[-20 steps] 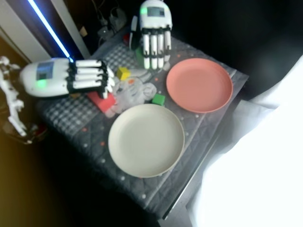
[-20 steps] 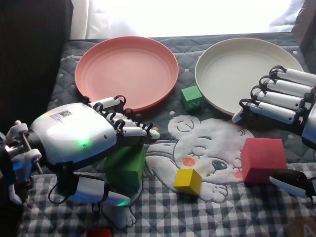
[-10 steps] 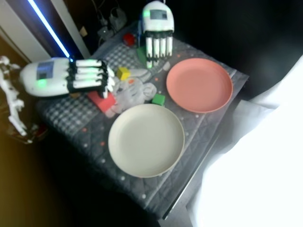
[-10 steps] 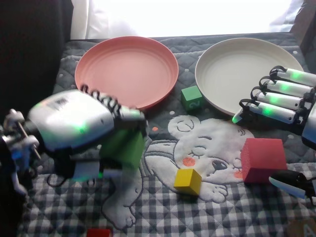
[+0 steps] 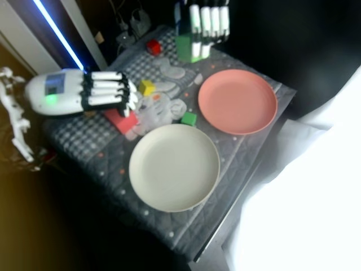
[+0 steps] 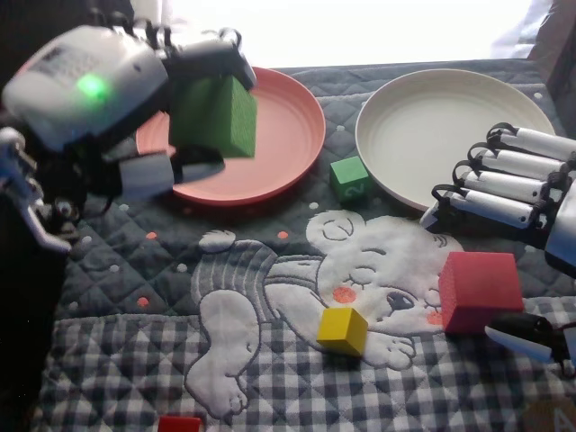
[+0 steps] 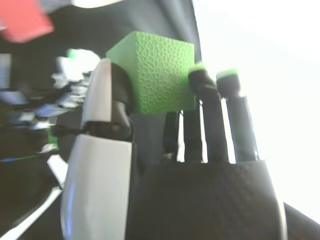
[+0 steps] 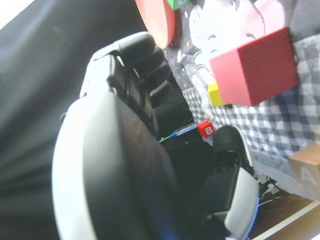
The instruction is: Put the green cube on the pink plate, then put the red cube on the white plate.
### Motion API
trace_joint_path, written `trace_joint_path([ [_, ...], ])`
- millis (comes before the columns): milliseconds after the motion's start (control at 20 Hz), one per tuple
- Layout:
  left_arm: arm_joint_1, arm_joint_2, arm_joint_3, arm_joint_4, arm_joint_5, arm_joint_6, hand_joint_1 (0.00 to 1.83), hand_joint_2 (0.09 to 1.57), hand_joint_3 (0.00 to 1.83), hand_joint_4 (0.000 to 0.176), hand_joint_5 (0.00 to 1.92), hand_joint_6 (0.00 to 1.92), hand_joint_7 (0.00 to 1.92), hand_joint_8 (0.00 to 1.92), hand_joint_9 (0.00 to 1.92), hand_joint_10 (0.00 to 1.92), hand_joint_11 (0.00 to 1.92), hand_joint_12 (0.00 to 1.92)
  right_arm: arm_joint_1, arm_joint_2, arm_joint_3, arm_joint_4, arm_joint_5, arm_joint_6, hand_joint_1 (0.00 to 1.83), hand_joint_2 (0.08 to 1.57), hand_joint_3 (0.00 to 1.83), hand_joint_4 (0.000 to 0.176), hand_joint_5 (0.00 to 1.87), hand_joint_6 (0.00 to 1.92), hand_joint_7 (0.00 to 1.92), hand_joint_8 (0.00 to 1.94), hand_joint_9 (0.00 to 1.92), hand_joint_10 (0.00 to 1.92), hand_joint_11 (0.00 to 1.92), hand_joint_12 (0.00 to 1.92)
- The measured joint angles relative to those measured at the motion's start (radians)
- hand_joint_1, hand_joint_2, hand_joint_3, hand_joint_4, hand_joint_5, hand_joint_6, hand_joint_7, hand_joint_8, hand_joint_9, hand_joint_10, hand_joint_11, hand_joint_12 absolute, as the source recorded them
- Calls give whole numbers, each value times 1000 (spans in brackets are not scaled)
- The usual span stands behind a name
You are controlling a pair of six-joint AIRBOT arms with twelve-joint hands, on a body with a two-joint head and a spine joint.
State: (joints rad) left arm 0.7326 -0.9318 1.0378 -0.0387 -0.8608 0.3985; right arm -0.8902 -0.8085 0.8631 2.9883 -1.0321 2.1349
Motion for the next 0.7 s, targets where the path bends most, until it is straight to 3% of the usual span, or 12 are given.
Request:
trace_joint_path([
  [50, -26, -21, 28, -17, 29, 0, 1307, 1264, 0, 0, 597, 1439, 742, 1371, 675, 1598, 472, 1729, 0, -3, 2, 0, -1, 0, 634, 827, 507, 0, 125, 919, 253, 824, 140, 1106, 0, 1681],
  [150, -77, -55, 77, -39, 96, 0, 1303, 1266, 1, 0, 589, 1442, 745, 1378, 670, 1606, 488, 1786, 0, -8, 8, -1, 2, 0, 711, 760, 670, 0, 21, 1098, 156, 951, 15, 1201, 0, 1668],
  [300, -147, -125, 170, -64, 203, 1, 1301, 1262, 0, 0, 619, 1466, 736, 1380, 676, 1549, 469, 1704, 0, -8, 10, 0, -1, 0, 713, 708, 768, 0, 5, 1068, 140, 920, 3, 1163, 0, 1617],
  [350, -158, -139, 190, -64, 231, 1, 1307, 1254, 0, 0, 627, 1437, 752, 1368, 695, 1537, 506, 1688, 0, -10, 10, 0, -1, 0, 717, 715, 768, 0, 12, 1062, 143, 939, 5, 1182, 0, 1625],
  [400, -167, -156, 211, -73, 264, 1, 1174, 1266, 0, 0, 629, 1427, 778, 1409, 683, 1369, 555, 1727, 0, -14, 12, 0, 0, 0, 726, 715, 766, 0, 30, 1061, 164, 950, 31, 1189, 0, 1644],
  [450, -168, -175, 230, -91, 291, 1, 1149, 1268, 0, 0, 632, 1418, 782, 1426, 675, 1327, 556, 1730, 0, -15, 11, 0, 0, 0, 723, 706, 761, 0, 37, 1062, 168, 952, 36, 1189, 0, 1648],
  [500, -168, -191, 252, -105, 325, 1, 1277, 1257, 1, 0, 631, 1396, 764, 1393, 676, 1530, 492, 1763, 0, -15, 11, 0, 0, 0, 734, 718, 762, 0, 37, 1076, 153, 961, 17, 1196, 0, 1642],
  [550, -169, -210, 274, -121, 363, 1, 1154, 1278, 2, 0, 636, 1420, 734, 1476, 576, 1444, 413, 1816, 0, -15, 11, 0, -1, 0, 718, 710, 768, 0, 53, 1080, 171, 961, 38, 1188, 0, 1657],
  [600, -169, -223, 294, -127, 388, 1, 1131, 1274, 0, 7, 662, 1414, 735, 1469, 584, 1408, 430, 1816, 0, -15, 12, 0, 0, 0, 705, 705, 768, 0, 57, 1067, 176, 953, 49, 1181, 0, 1670],
  [700, -171, -240, 322, -143, 417, 2, 1133, 1270, 0, 0, 661, 1390, 750, 1478, 602, 1416, 439, 1826, 0, -17, 12, 0, 0, 0, 674, 698, 757, 0, 72, 1043, 200, 923, 75, 1147, 0, 1666],
])
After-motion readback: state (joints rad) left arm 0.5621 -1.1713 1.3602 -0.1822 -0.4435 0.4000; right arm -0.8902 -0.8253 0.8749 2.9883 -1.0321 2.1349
